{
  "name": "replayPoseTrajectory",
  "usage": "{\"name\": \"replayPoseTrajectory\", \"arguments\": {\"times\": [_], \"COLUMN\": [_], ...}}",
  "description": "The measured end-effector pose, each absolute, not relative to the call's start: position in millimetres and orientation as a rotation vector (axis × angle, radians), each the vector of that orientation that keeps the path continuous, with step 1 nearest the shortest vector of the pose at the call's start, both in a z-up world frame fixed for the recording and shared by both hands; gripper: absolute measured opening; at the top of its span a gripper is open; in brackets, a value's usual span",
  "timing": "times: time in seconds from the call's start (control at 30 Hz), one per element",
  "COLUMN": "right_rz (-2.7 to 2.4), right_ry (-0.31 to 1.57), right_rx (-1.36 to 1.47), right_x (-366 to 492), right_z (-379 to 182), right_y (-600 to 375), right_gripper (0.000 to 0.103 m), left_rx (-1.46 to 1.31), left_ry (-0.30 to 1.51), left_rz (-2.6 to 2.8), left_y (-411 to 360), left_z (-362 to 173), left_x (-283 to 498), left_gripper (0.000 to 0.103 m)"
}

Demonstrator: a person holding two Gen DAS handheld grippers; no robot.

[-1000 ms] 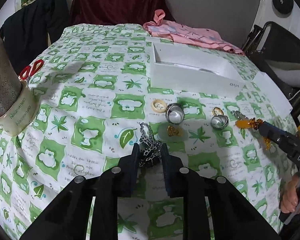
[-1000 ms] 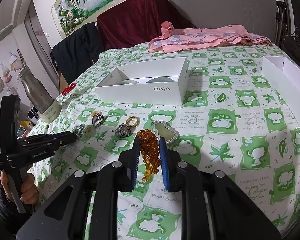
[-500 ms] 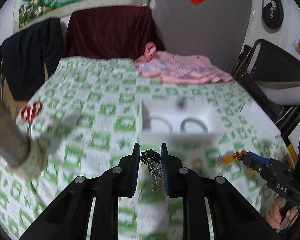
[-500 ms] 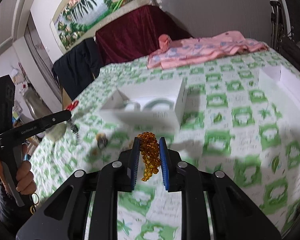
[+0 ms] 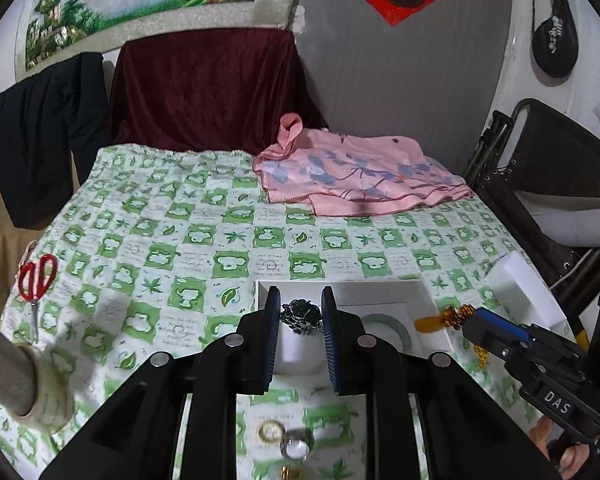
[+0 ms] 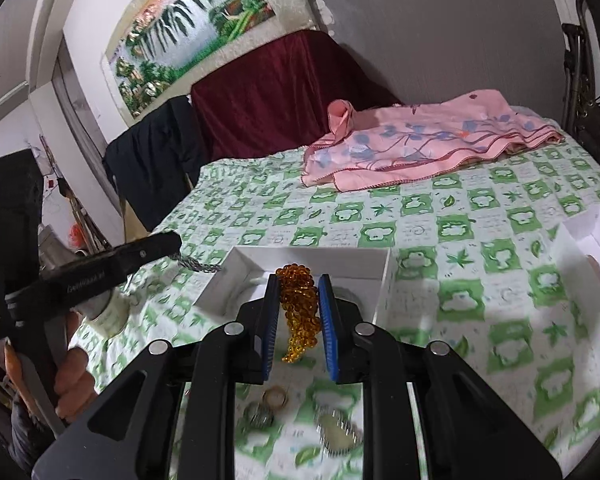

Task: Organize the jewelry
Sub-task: 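Drop the chain and amber bracelet into the bangles with both tools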

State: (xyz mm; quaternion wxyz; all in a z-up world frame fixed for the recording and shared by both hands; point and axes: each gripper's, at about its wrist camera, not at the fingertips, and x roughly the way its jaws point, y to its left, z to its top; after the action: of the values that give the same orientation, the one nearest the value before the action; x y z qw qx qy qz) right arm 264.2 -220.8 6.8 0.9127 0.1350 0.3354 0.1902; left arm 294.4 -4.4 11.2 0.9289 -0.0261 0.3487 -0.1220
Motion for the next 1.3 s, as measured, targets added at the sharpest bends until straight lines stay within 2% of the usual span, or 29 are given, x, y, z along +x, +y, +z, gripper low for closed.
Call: {"name": "replayPoseTrajectory", "arguments": {"times": [0.17,0.33,0.4,0.47,0.5,0.73,0.97,1.3], "right_rz": [0.371,0.357,0.356,0.355,0.353,0.351,0.339,0.326], "right_ry": [0.753,0.784,0.779,0.777,0.776,0.776,0.766,0.817], "right_rx": [0.283,0.274,0.284,0.295,0.301,0.338,0.345,0.372], "right_x": [292.4,301.6,301.7,300.8,300.0,294.7,288.9,286.3], "right_z": [-16.3,-32.6,-34.2,-35.0,-35.6,-36.1,-33.6,-44.5], "right_y": [-216.5,-217.5,-220.7,-223.9,-225.9,-234.6,-239.7,-246.2], "right_gripper": [0.019,0.023,0.027,0.027,0.027,0.027,0.027,0.027], "left_rx": [-0.067,-0.07,-0.072,-0.075,-0.075,-0.109,-0.133,-0.116], "left_ry": [0.781,0.827,0.825,0.815,0.812,0.815,0.794,0.857], "left_rz": [-0.247,-0.252,-0.262,-0.263,-0.261,-0.292,-0.241,-0.258], "left_y": [-5.6,-4.2,-1.7,0.1,1.7,9.4,25.8,19.5], "left_z": [-19.3,-46.5,-48.9,-48.4,-48.4,-47.0,-44.3,-63.4], "left_x": [317.8,327.3,327.1,325.7,324.6,316.3,305.8,308.7], "left_gripper": [0.021,0.022,0.025,0.034,0.035,0.035,0.044,0.045]}}
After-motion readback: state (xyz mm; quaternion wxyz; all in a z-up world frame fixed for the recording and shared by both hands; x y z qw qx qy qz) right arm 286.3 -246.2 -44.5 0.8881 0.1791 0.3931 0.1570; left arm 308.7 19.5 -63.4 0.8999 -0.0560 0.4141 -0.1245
